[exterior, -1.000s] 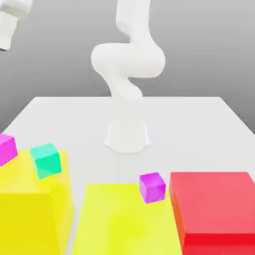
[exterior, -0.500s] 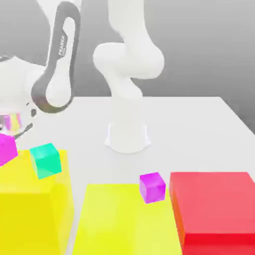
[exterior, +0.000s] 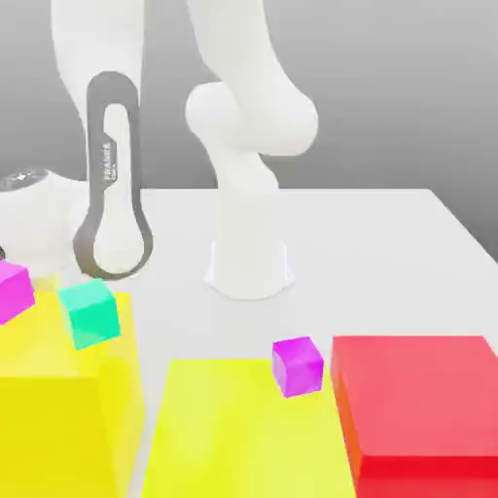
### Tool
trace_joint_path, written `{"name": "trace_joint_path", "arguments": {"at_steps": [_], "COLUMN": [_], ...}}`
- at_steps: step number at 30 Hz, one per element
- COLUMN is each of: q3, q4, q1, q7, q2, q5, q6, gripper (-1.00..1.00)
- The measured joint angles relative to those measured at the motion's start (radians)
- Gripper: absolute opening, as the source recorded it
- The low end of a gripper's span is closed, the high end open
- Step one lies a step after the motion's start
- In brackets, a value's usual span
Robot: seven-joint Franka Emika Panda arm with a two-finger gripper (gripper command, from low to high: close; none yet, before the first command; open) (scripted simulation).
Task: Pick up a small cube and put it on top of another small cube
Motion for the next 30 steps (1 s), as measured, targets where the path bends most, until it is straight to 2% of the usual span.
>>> {"name": "trace_joint_path", "arguments": {"at_steps": [3, 4, 14, 24, 26, 30], "q3": [-0.055, -0.060, -0.035, 0.022, 0.044, 0.109], "q4": [-0.023, -0.019, 0.119, 0.426, 0.486, 0.516], "q1": [0.027, 0.023, -0.087, -0.070, -0.062, 0.008], "q7": [0.087, 0.078, -0.320, -0.714, -0.726, -0.574], "q2": [-0.108, -0.124, -0.120, -0.208, -0.242, -0.297], "q5": [-0.118, -0.127, 0.033, 0.181, 0.179, 0.100], "q6": [-0.081, -0.102, -0.274, -0.662, -0.741, -0.794], "gripper": [-1.00, -1.00, -1.00, -1.00, -1.00, -1.00]}}
